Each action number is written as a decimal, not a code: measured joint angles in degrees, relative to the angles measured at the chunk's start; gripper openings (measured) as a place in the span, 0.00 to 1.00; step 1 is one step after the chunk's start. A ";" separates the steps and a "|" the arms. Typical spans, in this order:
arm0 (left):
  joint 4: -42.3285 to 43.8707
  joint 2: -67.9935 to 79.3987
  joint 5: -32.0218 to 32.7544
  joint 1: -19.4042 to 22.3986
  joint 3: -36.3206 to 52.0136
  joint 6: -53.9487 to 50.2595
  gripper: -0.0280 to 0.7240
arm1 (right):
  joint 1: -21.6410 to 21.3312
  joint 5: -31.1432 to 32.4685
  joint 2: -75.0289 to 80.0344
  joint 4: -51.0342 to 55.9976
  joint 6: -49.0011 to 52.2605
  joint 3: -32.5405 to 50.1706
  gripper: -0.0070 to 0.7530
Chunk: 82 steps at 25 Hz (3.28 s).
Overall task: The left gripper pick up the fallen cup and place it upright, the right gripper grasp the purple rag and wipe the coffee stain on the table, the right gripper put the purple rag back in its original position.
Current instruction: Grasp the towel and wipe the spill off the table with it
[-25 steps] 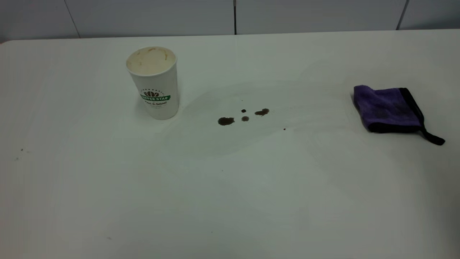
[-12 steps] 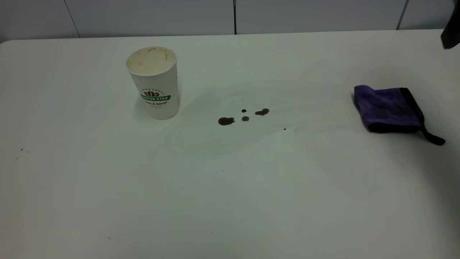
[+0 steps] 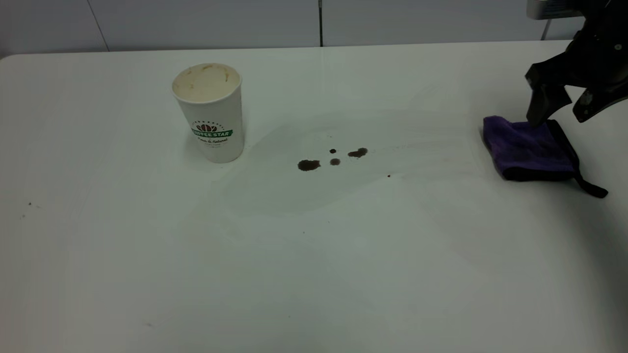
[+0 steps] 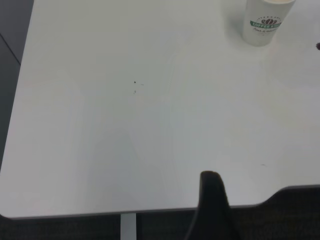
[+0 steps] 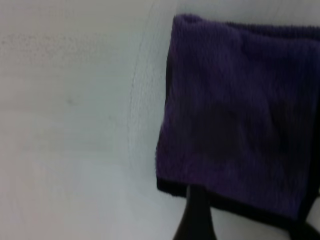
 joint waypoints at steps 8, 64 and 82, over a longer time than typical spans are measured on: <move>0.00 0.00 0.00 0.00 0.00 0.00 0.81 | 0.00 2.79 10.37 -1.01 -2.16 -10.31 0.90; 0.00 0.00 -0.05 0.00 0.00 0.00 0.81 | 29.05 32.77 38.08 16.63 2.65 -59.76 0.09; 0.00 0.00 -0.05 0.00 0.00 0.00 0.81 | 19.26 45.14 37.04 -10.30 23.31 -61.12 0.10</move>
